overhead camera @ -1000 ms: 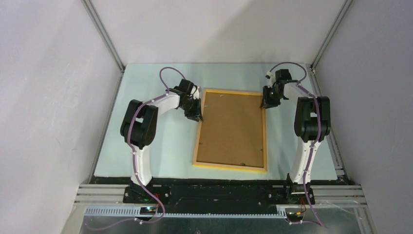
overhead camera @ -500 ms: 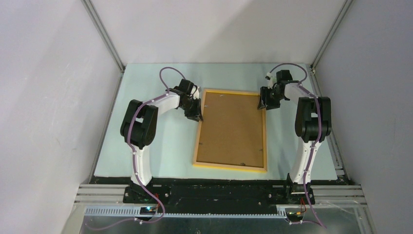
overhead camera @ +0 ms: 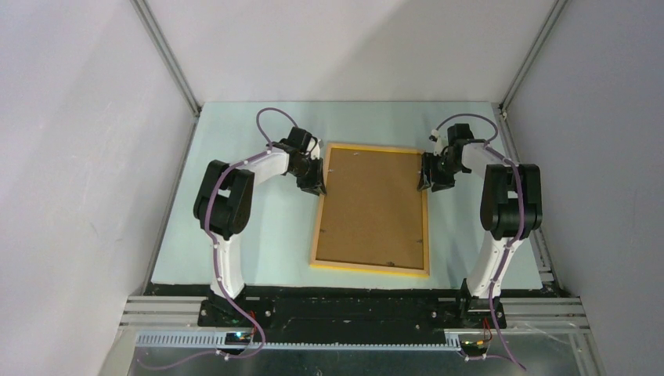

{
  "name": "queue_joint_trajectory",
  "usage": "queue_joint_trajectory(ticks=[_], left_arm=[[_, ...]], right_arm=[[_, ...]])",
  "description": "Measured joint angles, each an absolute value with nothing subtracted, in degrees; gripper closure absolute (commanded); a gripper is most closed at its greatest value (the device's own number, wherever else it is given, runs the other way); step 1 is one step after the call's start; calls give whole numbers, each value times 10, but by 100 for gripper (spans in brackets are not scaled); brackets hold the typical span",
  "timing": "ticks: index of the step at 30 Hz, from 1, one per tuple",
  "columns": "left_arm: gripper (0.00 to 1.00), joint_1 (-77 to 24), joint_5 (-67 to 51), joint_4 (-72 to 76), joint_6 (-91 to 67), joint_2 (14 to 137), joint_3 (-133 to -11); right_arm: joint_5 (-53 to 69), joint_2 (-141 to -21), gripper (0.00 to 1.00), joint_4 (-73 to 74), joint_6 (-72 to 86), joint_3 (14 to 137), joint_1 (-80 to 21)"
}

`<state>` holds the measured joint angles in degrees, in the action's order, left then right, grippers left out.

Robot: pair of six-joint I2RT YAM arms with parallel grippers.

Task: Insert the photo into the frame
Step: Install the photo frame at the center of the board, then adjust the photo frame at the center of the board.

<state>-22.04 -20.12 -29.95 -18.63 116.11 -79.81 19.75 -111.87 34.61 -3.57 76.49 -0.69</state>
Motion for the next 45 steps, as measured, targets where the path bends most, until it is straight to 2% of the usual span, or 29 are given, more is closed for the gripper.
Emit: queue_joint_trajectory(ticks=[14, 20, 27, 33, 41, 45], left_arm=[[100, -221, -199, -300, -186, 1160, -798], [100, -221, -199, -300, -186, 1160, -798], [100, -221, -198, -300, -186, 1160, -798], [100, -221, -198, -303, -186, 1157, -795], [100, -221, -200, -310, -180, 1156, -794], [94, -221, -213, -316, -170, 1155, -794]], right_arm=[[196, -1085, 51, 347, -37, 716, -23], [192, -1074, 58, 350, -37, 699, -26], [190, -1067, 61, 353, -40, 688, -28], [188, -1061, 73, 354, -41, 680, -32], [184, -1059, 98, 356, -39, 681, -32], [182, -1071, 100, 373, -41, 699, -32]])
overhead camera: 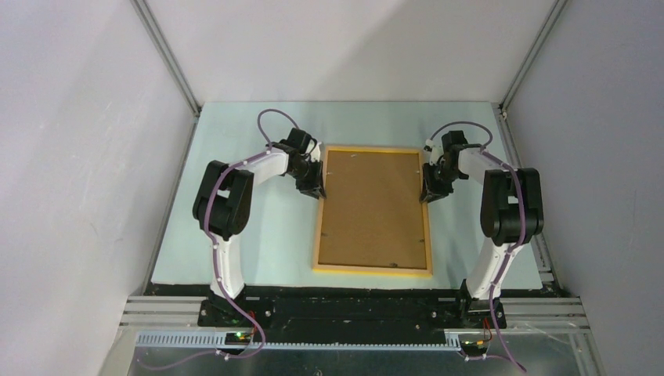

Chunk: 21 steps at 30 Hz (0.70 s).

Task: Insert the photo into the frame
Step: Adjust the photo frame at the center of the board.

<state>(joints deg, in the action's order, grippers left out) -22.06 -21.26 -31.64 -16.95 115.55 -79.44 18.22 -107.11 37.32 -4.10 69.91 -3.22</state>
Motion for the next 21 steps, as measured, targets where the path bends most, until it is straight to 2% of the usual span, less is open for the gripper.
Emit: queue_joint_trajectory(ticks=[2, 4, 5, 8, 12, 16, 21], left_arm=[[87, -220, -225, -325, -162, 1155, -794], [71, -219, -234, -331, -157, 1155, -794], [67, -219, -242, -335, -154, 1155, -794], [43, -219, -259, -343, -138, 1155, -794], [23, -222, -291, -342, -120, 1154, -794], [8, -224, -283, -343, -105, 1143, -794], [1, -224, -240, -347, -69, 1099, -794]], right_arm=[[179, -1086, 100, 390, -44, 721, -32], [176, -1106, 100, 407, -49, 750, -32], [173, -1120, 100, 417, -52, 772, -32], [167, -1160, 100, 433, -67, 834, -33], [168, -1200, 100, 436, -96, 897, -34], [170, -1223, 100, 439, -138, 934, -37], [171, -1236, 100, 446, -187, 958, -39]])
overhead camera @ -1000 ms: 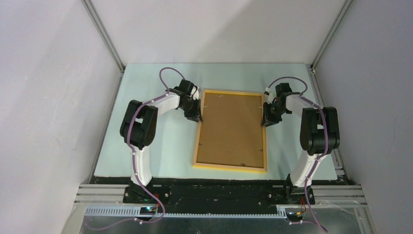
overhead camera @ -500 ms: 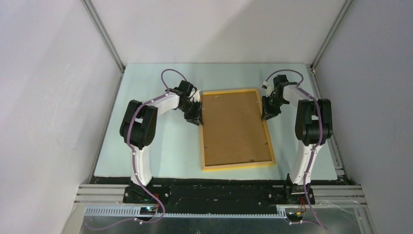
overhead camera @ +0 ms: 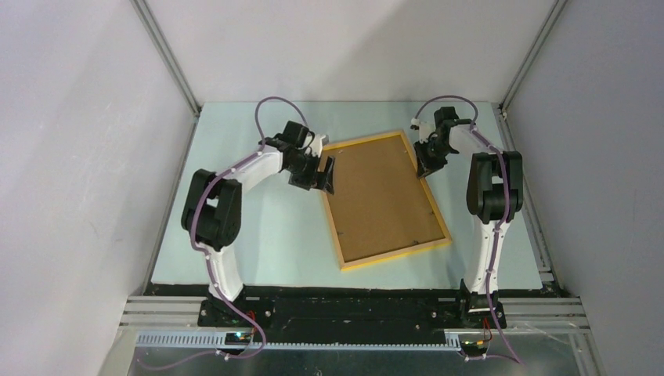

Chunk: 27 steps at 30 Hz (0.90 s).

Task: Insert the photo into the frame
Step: Adjust the photo frame at the center of the board.

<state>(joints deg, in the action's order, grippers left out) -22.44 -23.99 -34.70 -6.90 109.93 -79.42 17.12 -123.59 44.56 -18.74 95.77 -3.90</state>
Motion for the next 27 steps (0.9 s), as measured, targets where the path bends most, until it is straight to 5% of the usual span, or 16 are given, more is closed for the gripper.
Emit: queue_joint_trajectory(ticks=[27], left_arm=[[0, -223, -52, -374, 65, 1054, -855]], right_arm=[[184, -1184, 100, 420, -338, 881, -90]])
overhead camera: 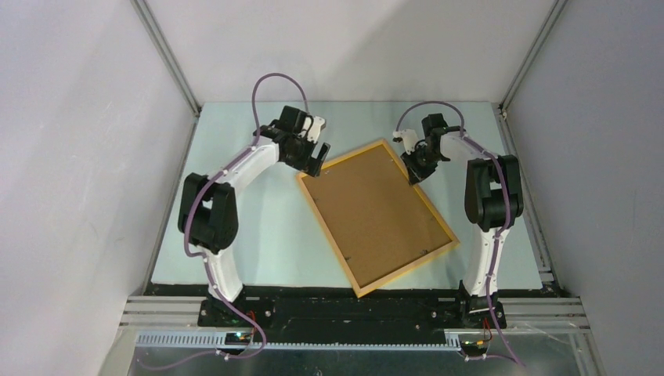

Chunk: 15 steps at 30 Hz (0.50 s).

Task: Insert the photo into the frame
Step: Adjust the photo frame at the center of the board.

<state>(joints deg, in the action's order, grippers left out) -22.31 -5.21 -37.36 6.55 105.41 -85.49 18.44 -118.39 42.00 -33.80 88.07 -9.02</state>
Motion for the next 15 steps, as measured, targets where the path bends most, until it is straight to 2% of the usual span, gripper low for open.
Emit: queue_joint_trajectory(ticks=[15], left_arm=[[2, -222, -34, -373, 62, 1179, -922]], right_arm=[[166, -1180, 100, 416, -369, 878, -107]])
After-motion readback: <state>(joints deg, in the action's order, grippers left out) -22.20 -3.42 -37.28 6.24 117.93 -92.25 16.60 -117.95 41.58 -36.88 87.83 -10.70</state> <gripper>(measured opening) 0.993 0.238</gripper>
